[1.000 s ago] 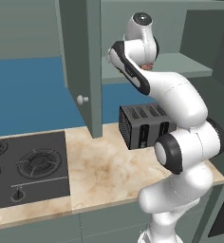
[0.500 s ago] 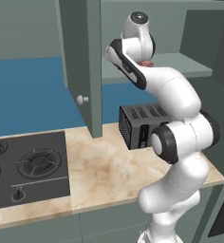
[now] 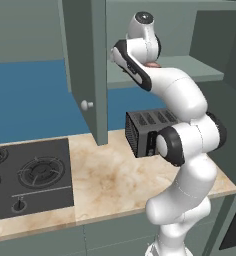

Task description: Pick up the bar soap and sponge from the sink, and place them back in the cabinet, and close the cabinet doors.

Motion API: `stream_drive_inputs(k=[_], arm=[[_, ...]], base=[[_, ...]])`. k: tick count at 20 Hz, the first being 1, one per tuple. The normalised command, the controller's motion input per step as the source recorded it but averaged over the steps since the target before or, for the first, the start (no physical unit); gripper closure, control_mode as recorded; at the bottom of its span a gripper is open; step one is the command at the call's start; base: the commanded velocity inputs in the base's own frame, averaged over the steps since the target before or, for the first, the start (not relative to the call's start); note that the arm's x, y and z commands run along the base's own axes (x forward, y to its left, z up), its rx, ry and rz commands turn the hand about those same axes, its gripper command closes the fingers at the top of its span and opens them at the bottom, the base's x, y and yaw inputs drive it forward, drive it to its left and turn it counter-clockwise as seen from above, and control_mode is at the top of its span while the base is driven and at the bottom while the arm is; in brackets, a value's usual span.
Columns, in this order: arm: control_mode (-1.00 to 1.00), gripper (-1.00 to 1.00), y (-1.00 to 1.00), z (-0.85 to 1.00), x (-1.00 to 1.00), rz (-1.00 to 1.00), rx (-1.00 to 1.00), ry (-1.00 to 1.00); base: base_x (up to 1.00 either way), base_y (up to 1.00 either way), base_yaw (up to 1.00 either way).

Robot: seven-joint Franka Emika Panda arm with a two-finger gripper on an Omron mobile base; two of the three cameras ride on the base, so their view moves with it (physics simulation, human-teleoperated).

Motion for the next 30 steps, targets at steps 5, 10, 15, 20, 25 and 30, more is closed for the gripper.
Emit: stream_drive_inputs(k=[5, 10, 15, 20, 25, 30], arm=[[-1.0, 1.0, 0.0, -0.23, 0.13, 0.0, 0.0, 0.0], [-1.0, 1.0, 0.0, -0.27, 0.1, 0.0, 0.0, -0.01], [-1.0, 1.0, 0.0, -0.23, 0.02, 0.0, 0.0, -0.09], [-1.0, 1.0, 0.0, -0.33, 0.0, 0.0, 0.0, -0.12], [-1.0, 1.0, 0.0, -0.3, 0.0, 0.0, 0.0, -0.11], [-1.0, 1.0, 0.0, -0.06, 0.01, 0.0, 0.0, -0.01]], base=[[0.0, 0.0, 0.0], [0.0, 0.0, 0.0], [0.0, 0.0, 0.0], [0.0, 0.0, 0.0], [0.0, 0.0, 0.0], [0.0, 0.0, 0.0]])
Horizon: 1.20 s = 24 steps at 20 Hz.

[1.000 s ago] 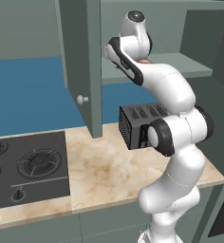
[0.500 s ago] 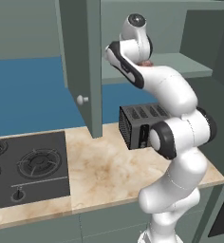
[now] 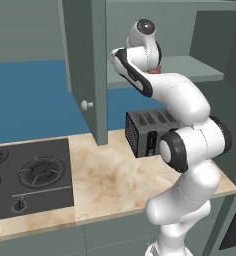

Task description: Pick up the bar soap and sponge from the sink, and place them back in the cabinet, and close the cabinet doors.

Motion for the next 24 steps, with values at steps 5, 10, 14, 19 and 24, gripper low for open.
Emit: stream_drive_inputs(k=[5, 10, 14, 19, 24], arm=[[-1.0, 1.0, 0.01, 0.0, 0.04, 0.0, 0.01, 0.06], [-1.0, 1.0, 0.05, -0.02, 0.01, 0.0, 0.01, 0.09], [-1.0, 1.0, 0.04, -0.08, 0.03, 0.0, 0.0, 0.05], [-1.0, 1.0, 0.02, -0.18, 0.11, 0.0, 0.0, 0.0], [-1.0, 1.0, 0.01, -0.01, 0.01, 0.0, 0.0, 0.0]], base=[[0.0, 0.0, 0.0], [0.0, 0.0, 0.0], [0.0, 0.0, 0.0], [0.0, 0.0, 0.0], [0.0, 0.0, 0.0]])
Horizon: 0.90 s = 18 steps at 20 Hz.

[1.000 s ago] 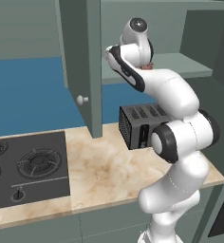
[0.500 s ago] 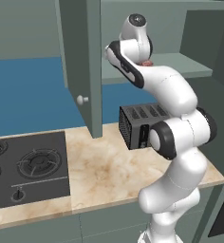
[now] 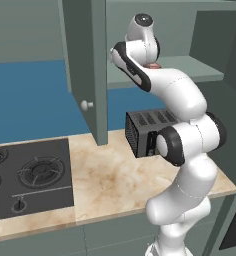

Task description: Pick up the bar soap and sponge from the sink, and place them back in the cabinet, and close the cabinet doors.

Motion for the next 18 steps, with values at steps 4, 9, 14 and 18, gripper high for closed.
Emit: stream_drive_inputs(k=[4, 9, 14, 18], arm=[[-1.0, -1.0, 0.0, 0.0, 0.0, 0.0, 0.0, 0.0], [-1.0, -1.0, 0.0, -0.01, 0.0, 0.0, 0.0, 0.0], [-1.0, -1.0, 0.0, 0.0, -0.01, 0.0, 0.0, -0.01], [-1.0, -1.0, 0.0, -0.01, -0.09, 0.0, 0.0, -0.04]], base=[[0.0, 0.0, 0.0], [0.0, 0.0, 0.0], [0.0, 0.0, 0.0], [0.0, 0.0, 0.0]])
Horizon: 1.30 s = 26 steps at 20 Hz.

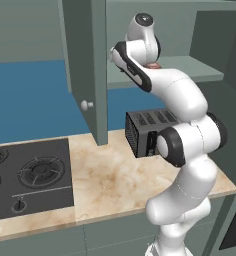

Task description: Pick up the bar soap and sponge from the sink, and place them back in the cabinet, and close the cabinet doors.

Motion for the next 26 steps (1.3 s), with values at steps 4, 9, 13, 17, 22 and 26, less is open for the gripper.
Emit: stream_drive_inputs(k=[4, 9, 13, 17, 22, 26], arm=[[-1.0, -1.0, 0.0, -0.05, -0.03, 0.0, 0.0, -0.09], [-1.0, -1.0, 0.0, -0.02, -0.12, 0.0, 0.0, -0.07], [-1.0, -1.0, 0.0, 0.0, -0.35, 0.0, 0.0, -0.05], [-1.0, -1.0, 0.0, 0.0, -0.55, 0.0, 0.0, -0.05], [-1.0, -1.0, 0.0, 0.0, -0.77, 0.0, 0.0, -0.04], [-1.0, -1.0, 0.0, 0.07, -0.74, 0.0, 0.0, -0.02]], base=[[0.0, 0.0, 0.0], [0.0, 0.0, 0.0], [0.0, 0.0, 0.0], [0.0, 0.0, 0.0], [0.0, 0.0, 0.0], [0.0, 0.0, 0.0]])
